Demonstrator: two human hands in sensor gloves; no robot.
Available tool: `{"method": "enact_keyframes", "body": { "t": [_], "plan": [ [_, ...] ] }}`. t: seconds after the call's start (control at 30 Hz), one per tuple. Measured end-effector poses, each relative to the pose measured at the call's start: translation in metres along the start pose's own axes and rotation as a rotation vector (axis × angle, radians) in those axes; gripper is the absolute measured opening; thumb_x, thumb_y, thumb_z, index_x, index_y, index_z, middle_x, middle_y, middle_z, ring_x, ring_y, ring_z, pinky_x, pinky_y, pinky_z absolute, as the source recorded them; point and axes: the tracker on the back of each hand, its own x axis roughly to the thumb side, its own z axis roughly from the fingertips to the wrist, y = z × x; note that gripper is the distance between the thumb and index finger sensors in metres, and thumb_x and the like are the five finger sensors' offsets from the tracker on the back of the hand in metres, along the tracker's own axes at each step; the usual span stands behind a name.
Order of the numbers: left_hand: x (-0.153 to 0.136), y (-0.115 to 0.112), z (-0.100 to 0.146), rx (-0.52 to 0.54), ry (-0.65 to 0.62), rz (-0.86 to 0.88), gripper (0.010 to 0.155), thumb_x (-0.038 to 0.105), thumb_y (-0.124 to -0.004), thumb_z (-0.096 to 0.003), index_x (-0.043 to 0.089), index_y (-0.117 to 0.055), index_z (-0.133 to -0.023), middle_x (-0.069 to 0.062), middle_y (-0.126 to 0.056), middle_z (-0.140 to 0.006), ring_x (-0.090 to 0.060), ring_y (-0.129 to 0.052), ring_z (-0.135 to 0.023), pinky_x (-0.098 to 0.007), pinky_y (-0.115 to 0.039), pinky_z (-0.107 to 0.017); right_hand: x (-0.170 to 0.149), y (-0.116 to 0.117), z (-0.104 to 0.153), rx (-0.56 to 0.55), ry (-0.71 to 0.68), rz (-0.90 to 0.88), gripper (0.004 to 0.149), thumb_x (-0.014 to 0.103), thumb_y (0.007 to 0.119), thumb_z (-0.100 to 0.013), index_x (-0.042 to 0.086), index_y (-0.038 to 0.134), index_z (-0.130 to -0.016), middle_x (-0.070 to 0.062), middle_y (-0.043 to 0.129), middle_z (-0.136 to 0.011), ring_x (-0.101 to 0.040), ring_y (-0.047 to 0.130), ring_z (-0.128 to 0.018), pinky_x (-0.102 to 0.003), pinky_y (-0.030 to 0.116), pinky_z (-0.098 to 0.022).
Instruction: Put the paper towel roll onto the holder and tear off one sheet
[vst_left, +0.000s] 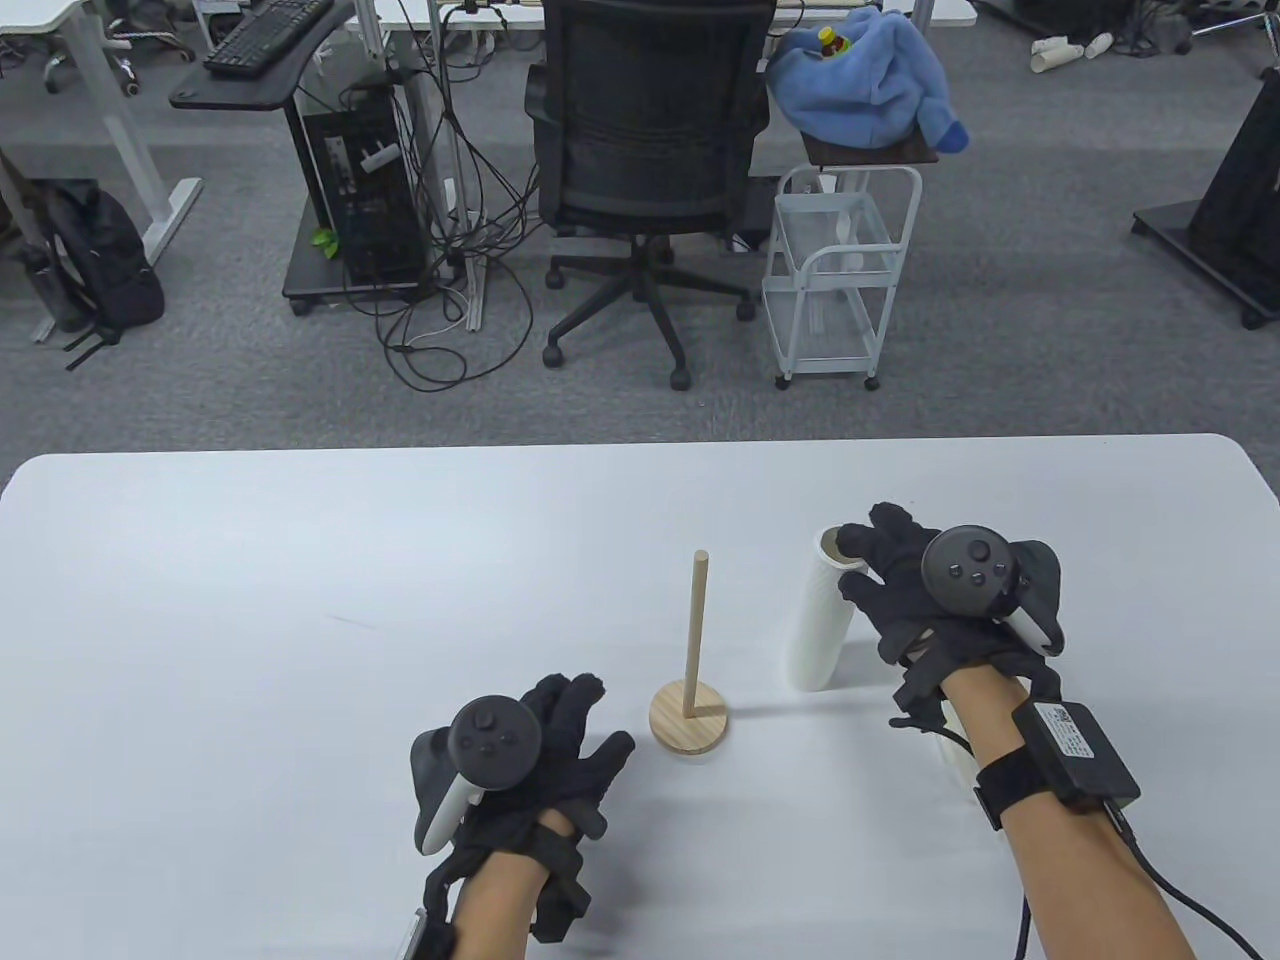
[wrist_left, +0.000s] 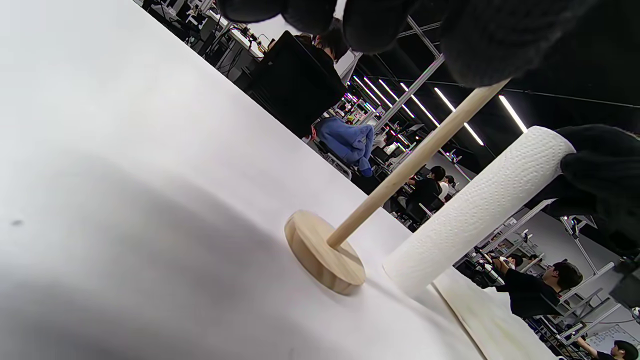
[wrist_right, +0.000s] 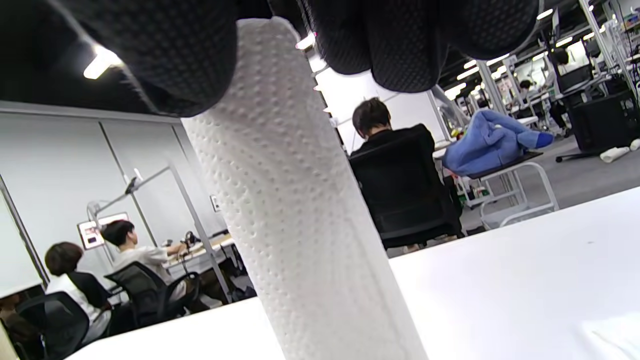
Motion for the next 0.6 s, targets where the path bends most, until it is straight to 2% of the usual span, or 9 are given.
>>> {"method": "enact_keyframes", "body": {
  "t": [0.07,0.23,0.6],
  "plan": [
    [0.000,0.000,0.000,-0.002,0.000,0.000,0.071,0.054,-0.074,-0.0482,0.025,-0.047,-0.107,-0.010,-0.035,-0.111,-0.045,-0.037,-0.105,-0.068,-0.034,-0.073,0.002,0.001,0.000,-0.031,-0.023,0.022,0.047,0.038,0.082,-0.047,0.029,0.070,-0.092,-0.018,0.066,-0.102,-0.042,0.078,-0.081,-0.055,0.064,-0.059],
    [0.000,0.000,0.000,-0.003,0.002,0.005,0.071,0.054,-0.074,-0.0482,0.025,-0.047,-0.107,-0.010,-0.034,-0.111,-0.045,-0.037,-0.105,-0.068,-0.034,-0.073,0.006,-0.006,0.002,-0.046,-0.022,0.045,0.045,0.039,0.082,-0.047,0.030,0.071,-0.090,-0.018,0.067,-0.100,-0.040,0.078,-0.078,-0.053,0.063,-0.059],
    [-0.001,0.001,0.004,0.014,-0.002,0.007,0.071,0.053,-0.074,-0.0483,0.024,-0.047,-0.107,-0.010,-0.035,-0.111,-0.046,-0.038,-0.104,-0.068,-0.035,-0.072,0.045,-0.053,0.003,-0.102,-0.069,0.056,0.045,0.041,0.081,-0.048,0.029,0.071,-0.090,-0.019,0.068,-0.098,-0.040,0.080,-0.074,-0.053,0.064,-0.058]
  ]
}}
